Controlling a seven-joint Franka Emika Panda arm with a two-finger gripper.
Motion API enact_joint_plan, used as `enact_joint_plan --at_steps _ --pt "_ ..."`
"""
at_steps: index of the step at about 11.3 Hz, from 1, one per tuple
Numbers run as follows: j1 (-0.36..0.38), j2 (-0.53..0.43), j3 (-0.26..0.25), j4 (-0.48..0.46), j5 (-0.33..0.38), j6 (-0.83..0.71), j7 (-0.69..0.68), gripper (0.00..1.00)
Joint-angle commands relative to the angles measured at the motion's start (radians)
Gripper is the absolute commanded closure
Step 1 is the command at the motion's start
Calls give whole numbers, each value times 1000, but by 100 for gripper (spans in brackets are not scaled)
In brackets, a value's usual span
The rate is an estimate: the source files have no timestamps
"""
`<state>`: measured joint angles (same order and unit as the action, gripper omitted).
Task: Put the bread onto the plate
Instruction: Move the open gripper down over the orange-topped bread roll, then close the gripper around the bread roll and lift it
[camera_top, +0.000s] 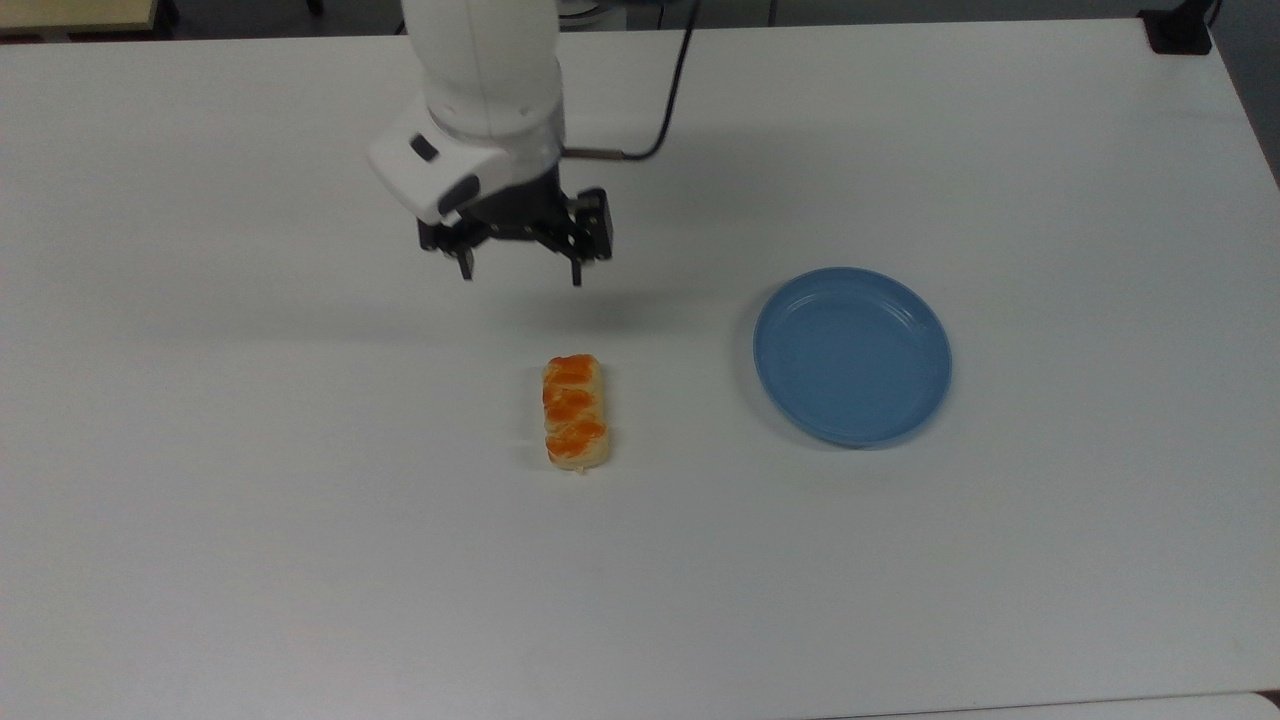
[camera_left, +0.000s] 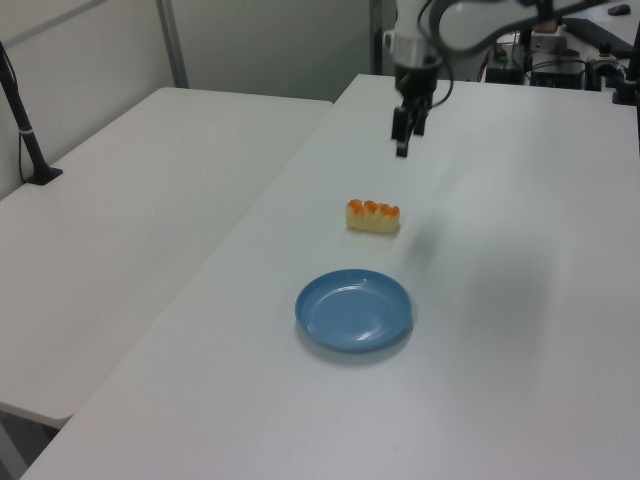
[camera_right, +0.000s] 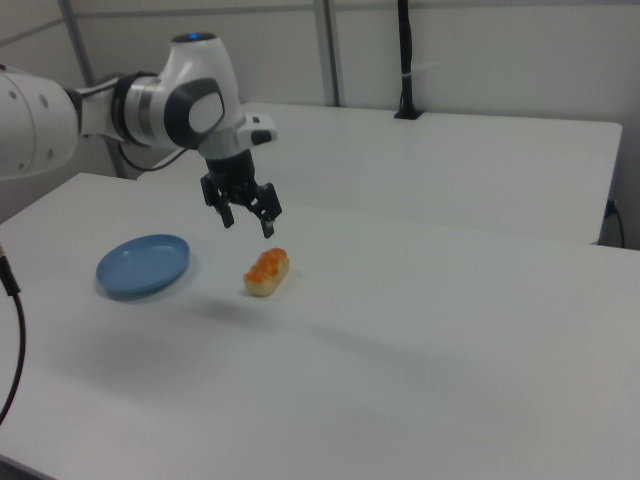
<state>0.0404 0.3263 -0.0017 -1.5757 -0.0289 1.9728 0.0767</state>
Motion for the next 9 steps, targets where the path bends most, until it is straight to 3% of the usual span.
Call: enact_joint_plan --at_steps 1,8,9 --pt "48 107 -4 5 1 119 60 0" --pt "64 267 -6 9 -52 359 98 2" --pt "65 287 -6 19 -78 365 98 30"
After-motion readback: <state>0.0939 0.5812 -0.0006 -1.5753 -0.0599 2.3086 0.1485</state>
